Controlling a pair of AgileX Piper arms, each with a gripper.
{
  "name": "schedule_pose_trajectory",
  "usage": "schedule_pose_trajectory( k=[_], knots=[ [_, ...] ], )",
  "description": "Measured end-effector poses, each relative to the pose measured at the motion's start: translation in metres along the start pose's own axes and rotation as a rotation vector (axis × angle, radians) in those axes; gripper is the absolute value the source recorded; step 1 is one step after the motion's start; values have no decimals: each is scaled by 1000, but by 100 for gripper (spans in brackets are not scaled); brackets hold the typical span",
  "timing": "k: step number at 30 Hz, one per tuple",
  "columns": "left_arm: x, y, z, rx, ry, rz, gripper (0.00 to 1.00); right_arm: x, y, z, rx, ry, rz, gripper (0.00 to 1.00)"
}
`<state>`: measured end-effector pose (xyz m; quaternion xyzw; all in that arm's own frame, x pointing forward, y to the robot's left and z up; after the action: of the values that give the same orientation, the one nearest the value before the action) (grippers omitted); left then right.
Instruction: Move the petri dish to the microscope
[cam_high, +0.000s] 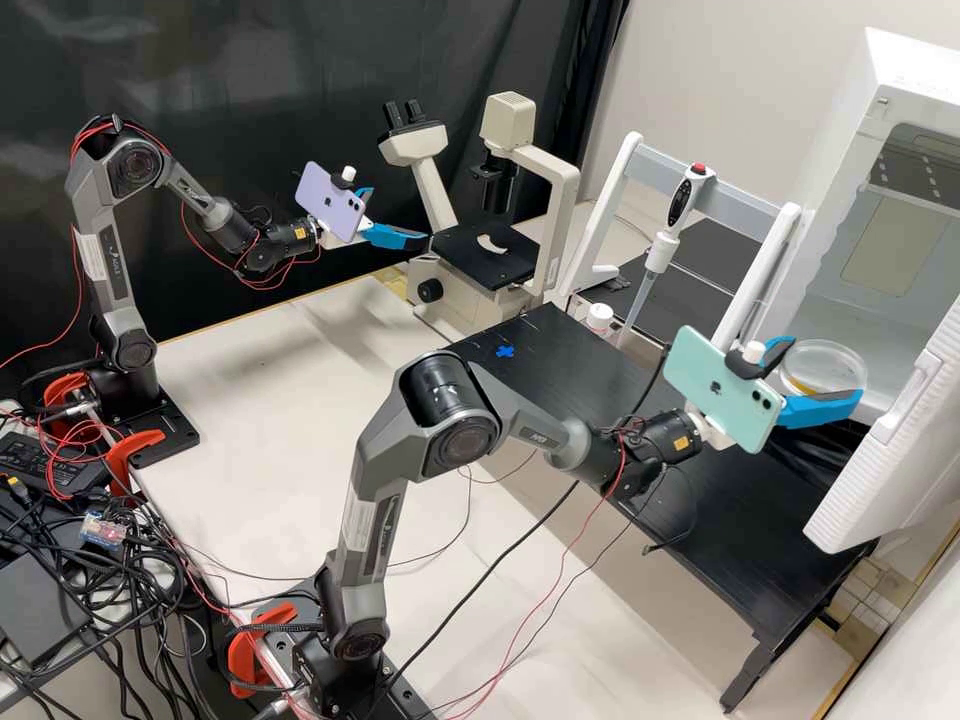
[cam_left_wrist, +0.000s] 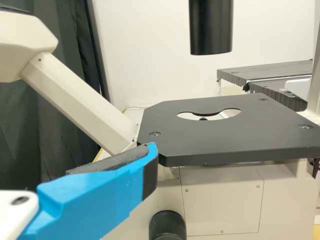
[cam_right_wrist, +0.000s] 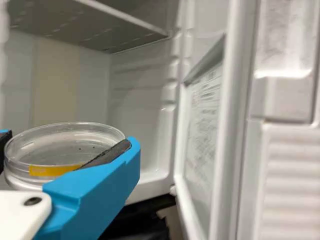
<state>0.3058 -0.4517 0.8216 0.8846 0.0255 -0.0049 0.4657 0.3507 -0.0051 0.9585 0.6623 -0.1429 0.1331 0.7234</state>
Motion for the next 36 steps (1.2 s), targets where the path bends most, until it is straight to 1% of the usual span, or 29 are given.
schedule_pose_trajectory(
  k=[1,4,7,9,11,14,15,19,24,25,27,29,30,32,36],
  knots=[
    [0,0,0,0,0,0,100,-7,-2,0,-3,6,-13,0],
    [0,0,0,0,0,0,100,-25,-8,0,14,8,-51,0],
    [0,0,0,0,0,0,100,-50,-14,-1,47,13,-90,0],
    [0,0,0,0,0,0,100,-61,-16,-3,57,27,-104,0],
    [0,0,0,0,0,0,100,-75,-17,-6,77,46,-123,0],
    [0,0,0,0,0,0,100,-94,-21,-15,83,92,-154,0],
    [0,0,0,0,0,0,100,-102,-24,-21,94,121,-168,0],
    [0,0,0,0,0,0,100,-118,-32,-37,107,195,-211,0],
    [0,0,0,0,0,0,100,-132,-46,-56,126,265,-277,0],
    [0,0,0,0,0,0,100,-135,-50,-60,123,282,-297,0],
    [0,0,0,0,0,0,100,-139,-58,-70,103,326,-327,0],
    [0,0,0,0,0,0,100,-142,-65,-78,92,361,-355,0],
    [0,0,0,0,0,0,100,-144,-69,-83,79,387,-367,0],
    [0,0,0,0,0,0,100,-147,-75,-88,60,413,-389,0],
    [0,0,0,0,0,0,100,-150,-90,-102,35,469,-427,0]
  ],
)
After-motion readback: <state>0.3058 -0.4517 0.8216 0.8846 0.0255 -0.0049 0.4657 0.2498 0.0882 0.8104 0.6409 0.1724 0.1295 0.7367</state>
